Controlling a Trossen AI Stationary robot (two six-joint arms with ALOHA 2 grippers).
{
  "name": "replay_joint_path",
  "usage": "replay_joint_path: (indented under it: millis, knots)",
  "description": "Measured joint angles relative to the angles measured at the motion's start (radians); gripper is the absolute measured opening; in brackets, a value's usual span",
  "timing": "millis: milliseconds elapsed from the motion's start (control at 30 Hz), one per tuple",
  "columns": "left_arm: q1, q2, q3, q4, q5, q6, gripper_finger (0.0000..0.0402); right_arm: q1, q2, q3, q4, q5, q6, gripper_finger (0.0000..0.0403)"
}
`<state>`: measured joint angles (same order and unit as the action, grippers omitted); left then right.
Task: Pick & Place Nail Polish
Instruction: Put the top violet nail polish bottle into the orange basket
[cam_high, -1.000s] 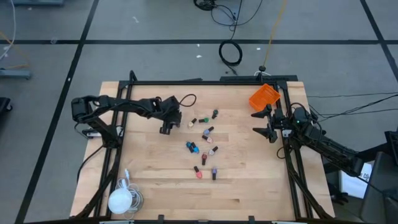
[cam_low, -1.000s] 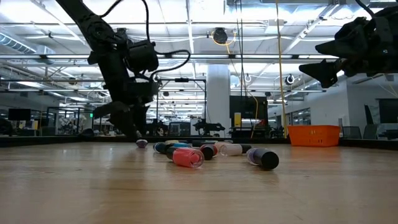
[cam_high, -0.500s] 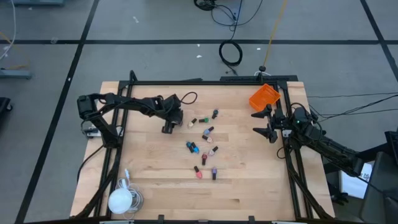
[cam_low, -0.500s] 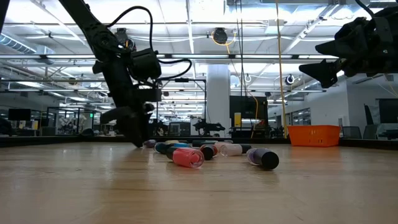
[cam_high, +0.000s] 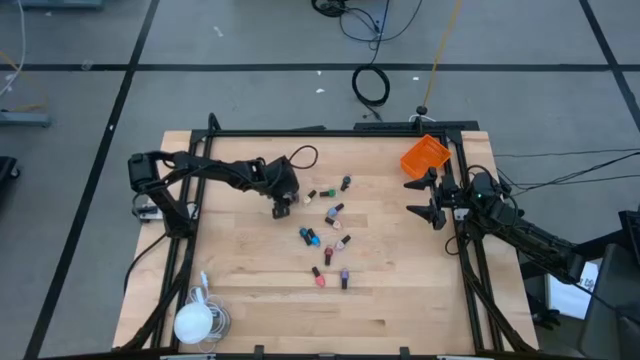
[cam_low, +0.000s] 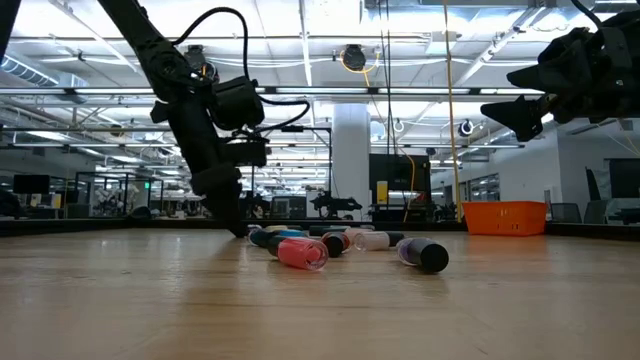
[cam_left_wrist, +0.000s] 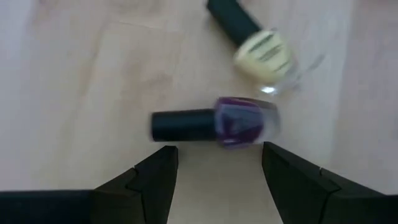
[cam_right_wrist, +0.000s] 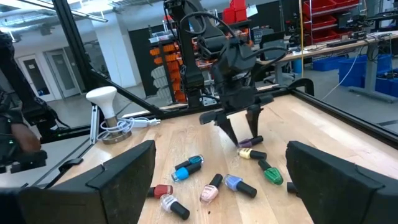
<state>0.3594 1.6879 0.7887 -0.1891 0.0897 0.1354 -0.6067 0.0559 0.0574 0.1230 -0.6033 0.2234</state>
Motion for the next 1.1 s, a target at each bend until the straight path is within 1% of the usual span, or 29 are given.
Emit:
replay_joint_path:
  millis: [67, 133, 267, 367, 433, 500, 567, 667, 800, 900, 967, 1100]
  knots:
    - [-0.017, 0.0, -0.002, 0.026, 0.0, -0.035, 0.0234, 0.0, 0.0, 0.0, 0.0, 0.0, 0.0, 0.0345]
    - [-0.035, 0.001, -0.002, 0.05, 0.003, -0.031, 0.0234, 0.0, 0.0, 0.0, 0.0, 0.0, 0.0, 0.0345]
    - [-0.066, -0.012, -0.002, 0.074, -0.01, 0.122, 0.0234, 0.0, 0.0, 0.0, 0.0, 0.0, 0.0, 0.0345]
    - [-0.088, -0.031, -0.002, 0.089, -0.084, 0.222, 0.0234, 0.0, 0.0, 0.0, 0.0, 0.0, 0.0, 0.0345]
    - [-0.1, -0.044, -0.002, 0.114, -0.145, 0.233, 0.0234, 0.0, 0.0, 0.0, 0.0, 0.0, 0.0, 0.0345]
    - [-0.106, -0.052, -0.002, 0.14, -0.19, 0.165, 0.0234, 0.0, 0.0, 0.0, 0.0, 0.0, 0.0, 0.0345]
    - [-0.106, -0.052, 0.01, 0.153, -0.199, 0.08, 0.0234, 0.0, 0.0, 0.0, -0.001, 0.001, 0.0, 0.0345]
    - [-0.107, -0.05, 0.048, 0.068, -0.183, -0.057, 0.0234, 0.0, 0.0, 0.0, -0.003, 0.0, 0.0, 0.0345]
    - [-0.123, -0.045, 0.094, -0.034, -0.168, -0.314, 0.0234, 0.0, 0.0, 0.0, -0.001, 0.0, 0.0, 0.0345]
    - [-0.139, -0.046, 0.102, -0.033, -0.168, -0.504, 0.0234, 0.0, 0.0, 0.0, 0.0, 0.0, 0.0, 0.0345]
    - [-0.15, -0.045, 0.102, -0.04, -0.171, -0.564, 0.0234, 0.0, 0.0, 0.0, 0.0, 0.0, 0.0, 0.0345]
    - [-0.168, -0.02, 0.102, -0.053, -0.227, -0.629, 0.0234, 0.0, 0.0, 0.0, 0.0, 0.0, 0.0, 0.0345]
